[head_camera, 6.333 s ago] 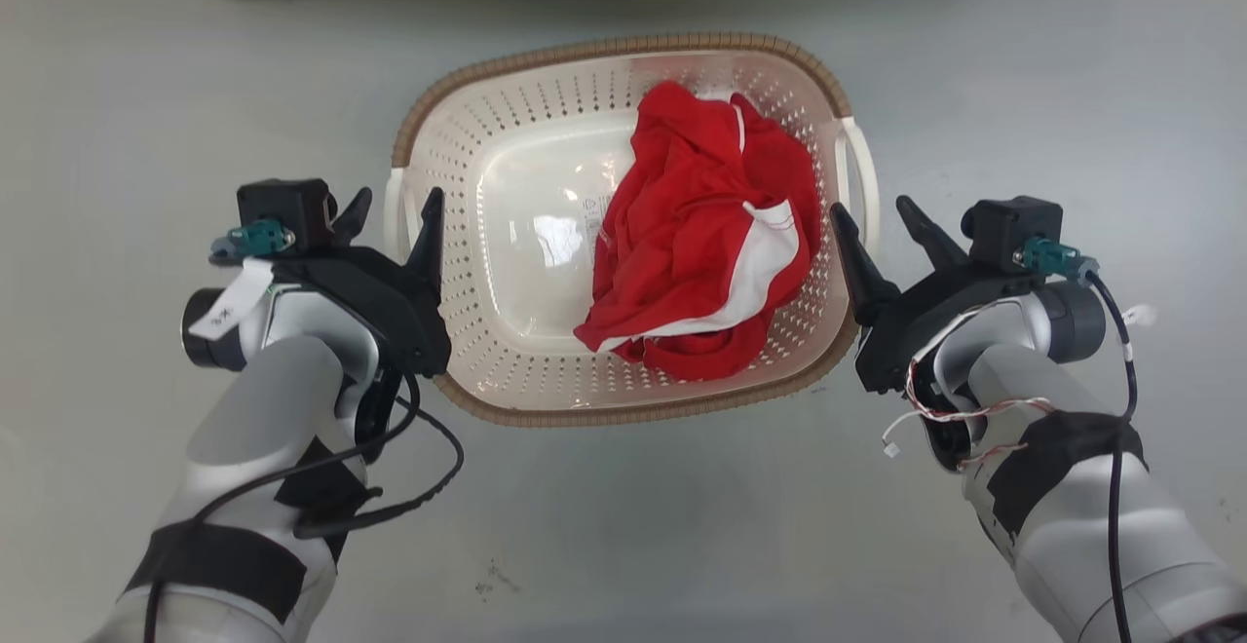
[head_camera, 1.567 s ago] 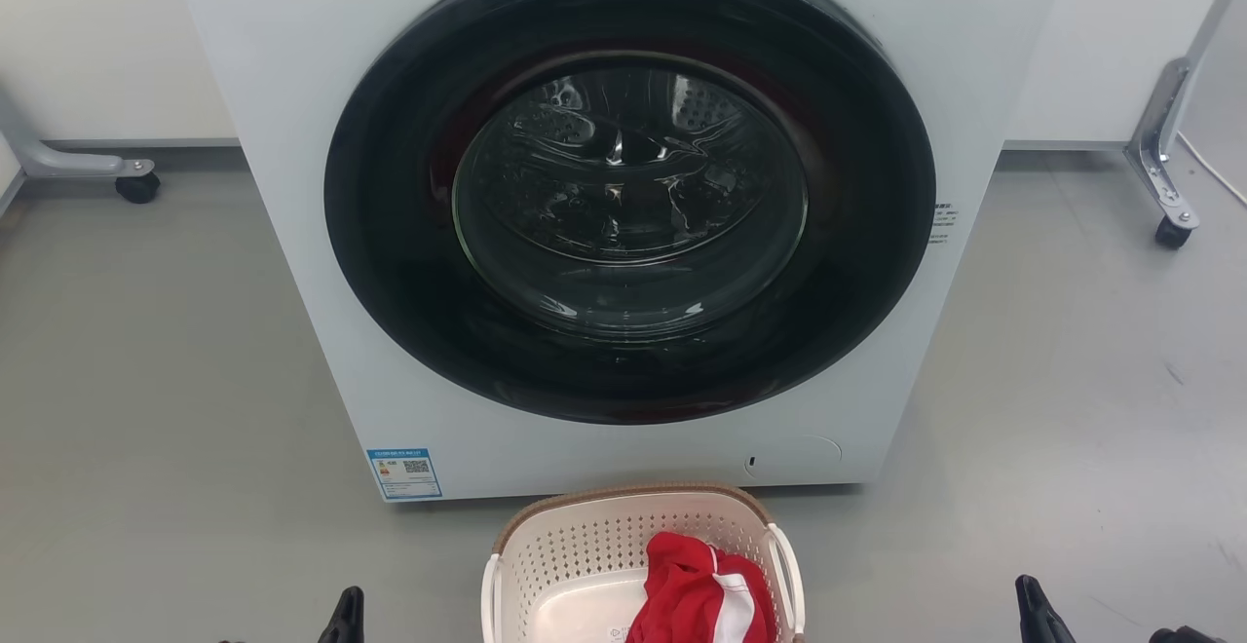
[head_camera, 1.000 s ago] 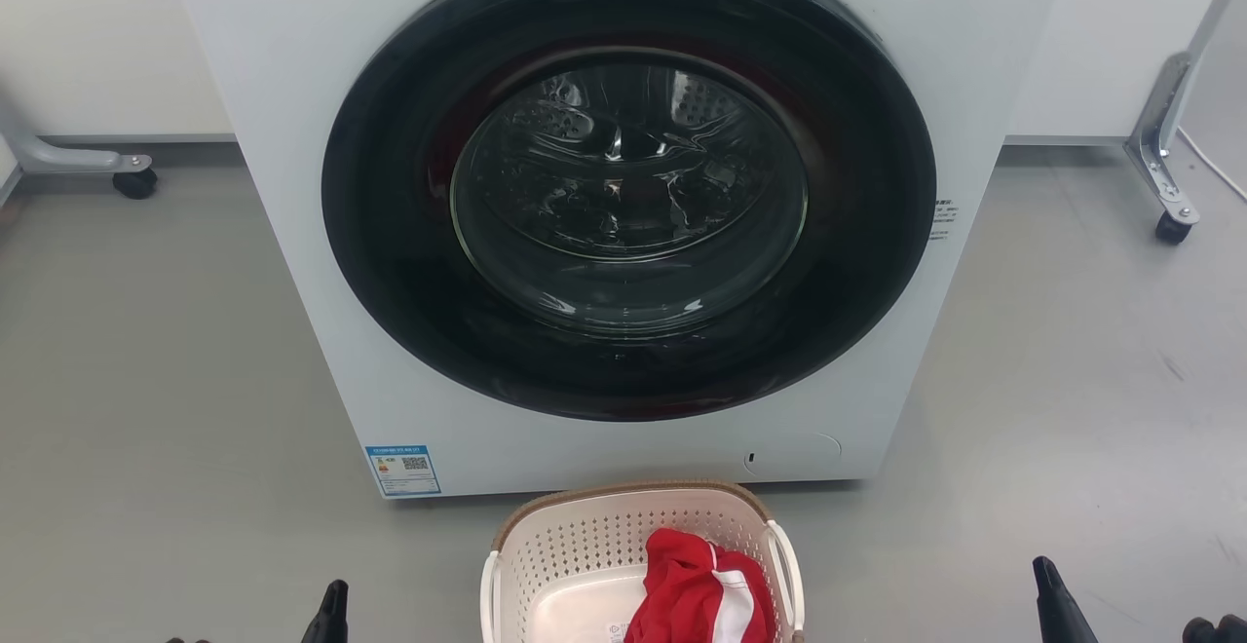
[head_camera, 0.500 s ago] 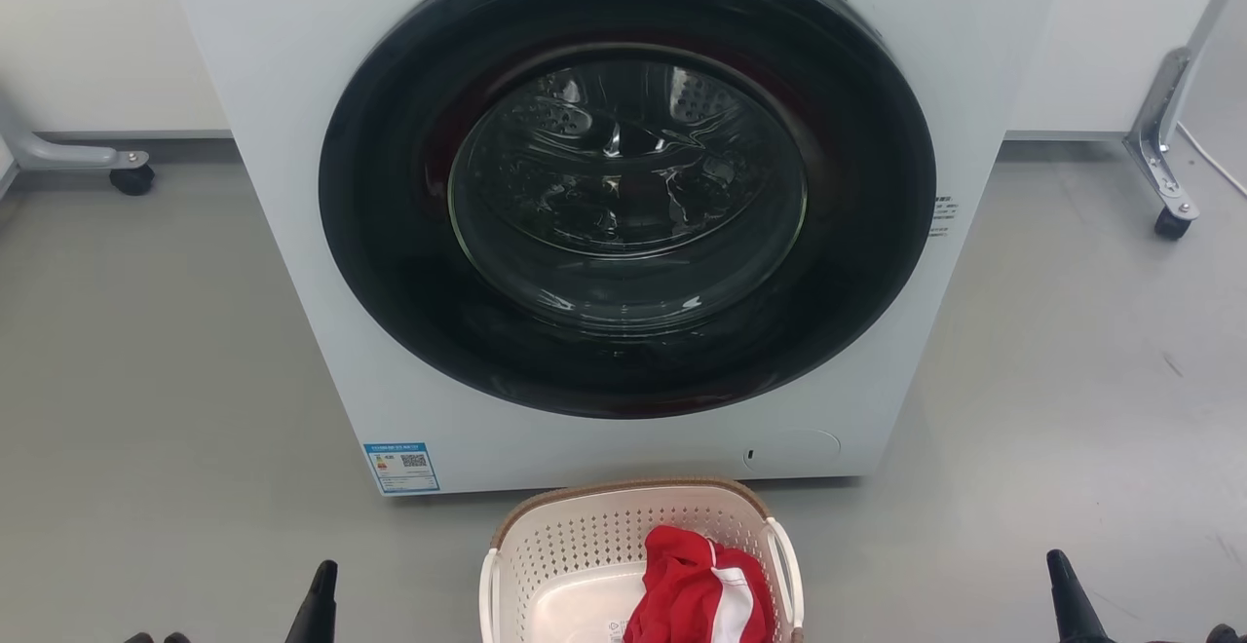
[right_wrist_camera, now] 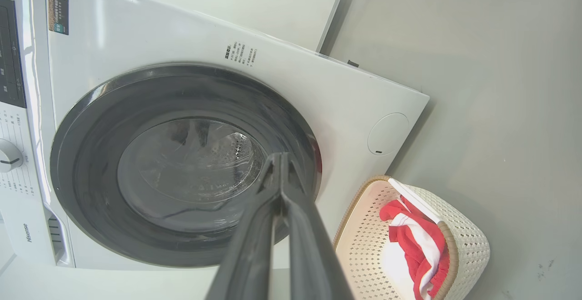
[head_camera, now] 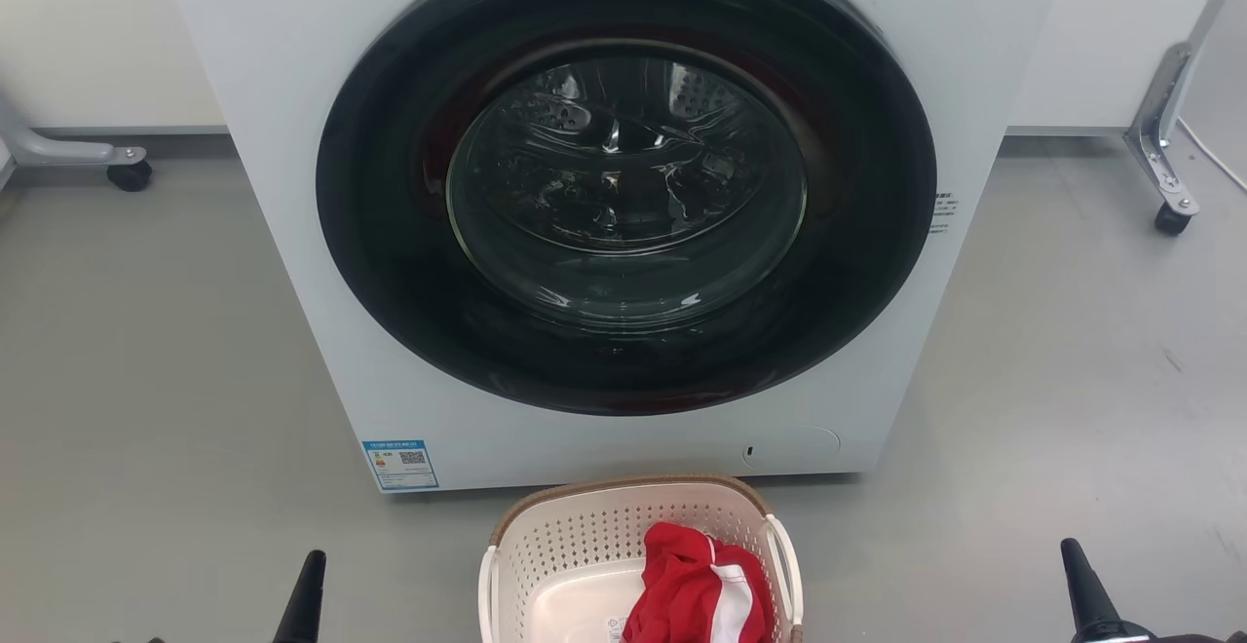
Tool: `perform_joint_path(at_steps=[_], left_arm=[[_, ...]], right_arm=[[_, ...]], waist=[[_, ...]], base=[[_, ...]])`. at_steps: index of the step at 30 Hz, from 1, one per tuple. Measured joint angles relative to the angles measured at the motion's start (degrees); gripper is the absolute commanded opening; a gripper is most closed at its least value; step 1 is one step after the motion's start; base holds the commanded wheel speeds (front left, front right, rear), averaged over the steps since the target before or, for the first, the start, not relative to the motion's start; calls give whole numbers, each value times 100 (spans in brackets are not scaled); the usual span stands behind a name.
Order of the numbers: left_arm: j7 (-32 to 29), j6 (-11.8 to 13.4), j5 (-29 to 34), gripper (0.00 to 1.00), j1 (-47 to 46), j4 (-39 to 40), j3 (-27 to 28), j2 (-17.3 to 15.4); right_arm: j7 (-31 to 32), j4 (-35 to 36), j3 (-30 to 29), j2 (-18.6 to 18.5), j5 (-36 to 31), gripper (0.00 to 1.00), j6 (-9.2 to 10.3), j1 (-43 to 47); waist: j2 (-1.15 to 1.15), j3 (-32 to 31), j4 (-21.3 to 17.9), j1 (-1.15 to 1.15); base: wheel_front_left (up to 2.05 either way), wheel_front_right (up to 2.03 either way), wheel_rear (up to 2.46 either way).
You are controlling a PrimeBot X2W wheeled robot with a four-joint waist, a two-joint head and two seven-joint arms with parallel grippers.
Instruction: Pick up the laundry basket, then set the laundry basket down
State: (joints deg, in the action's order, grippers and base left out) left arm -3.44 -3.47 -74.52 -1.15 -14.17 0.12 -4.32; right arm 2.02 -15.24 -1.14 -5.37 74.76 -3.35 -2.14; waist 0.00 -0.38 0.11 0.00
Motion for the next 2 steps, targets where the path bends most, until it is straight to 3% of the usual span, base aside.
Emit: perform_joint_path(at_steps=[2], left_arm=[[-32, -16, -122, 0, -36, -18, 44, 23]], right_arm=[[37, -15, -58, 19, 152, 0, -26, -35]], waist=[[0, 4, -1, 0]], base=[[0, 0, 0]])
